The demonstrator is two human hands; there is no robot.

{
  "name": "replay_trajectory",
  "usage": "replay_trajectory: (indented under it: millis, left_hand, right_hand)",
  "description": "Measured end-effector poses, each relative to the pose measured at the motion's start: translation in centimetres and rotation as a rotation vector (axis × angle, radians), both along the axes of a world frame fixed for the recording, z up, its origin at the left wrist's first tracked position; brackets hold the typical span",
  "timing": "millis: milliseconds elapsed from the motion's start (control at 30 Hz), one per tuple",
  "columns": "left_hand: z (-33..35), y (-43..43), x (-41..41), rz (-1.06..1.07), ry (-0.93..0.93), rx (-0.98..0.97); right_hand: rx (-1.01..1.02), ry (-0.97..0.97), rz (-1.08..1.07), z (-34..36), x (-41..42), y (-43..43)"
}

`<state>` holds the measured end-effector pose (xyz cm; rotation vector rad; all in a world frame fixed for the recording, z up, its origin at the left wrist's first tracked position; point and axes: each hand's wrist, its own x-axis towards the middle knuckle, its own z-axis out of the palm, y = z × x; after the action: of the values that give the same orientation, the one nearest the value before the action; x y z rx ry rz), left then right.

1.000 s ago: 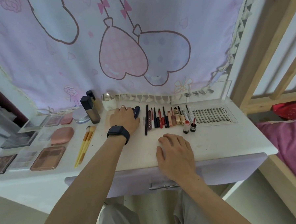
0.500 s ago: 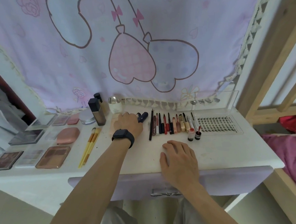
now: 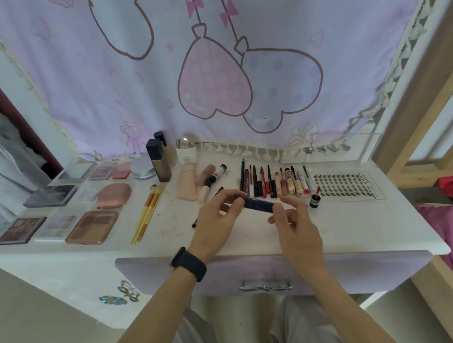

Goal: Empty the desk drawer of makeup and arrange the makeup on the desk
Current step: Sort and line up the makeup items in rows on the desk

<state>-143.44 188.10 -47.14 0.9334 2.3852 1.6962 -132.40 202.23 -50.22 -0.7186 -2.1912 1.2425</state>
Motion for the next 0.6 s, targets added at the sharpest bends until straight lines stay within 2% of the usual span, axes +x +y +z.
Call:
replay_trajectory:
  millis: [200, 400, 500, 600]
  left_hand:
    - [-1.1, 0.3, 0.9, -0.07, -0.162, 0.019]
    - [-2.7, 1.1, 2.0, 0.045, 0.179, -0.232]
    - [-3.3, 1.3, 2.0, 0.107, 0.243, -0.244]
    - [-3.4, 1.3, 2.2, 0.142, 0.209, -0.192]
  right_hand:
    - [-0.016, -0.023, 0.119, 0.1, 0.4, 0.7]
    - [0.057, -0.037, 0.138, 0.1, 0.6, 0.4]
    - [0.074, -0.032, 0.1, -0.3, 0.6, 0.2]
    - [0.111, -0.034, 0.067, -0.4, 0.4, -0.2]
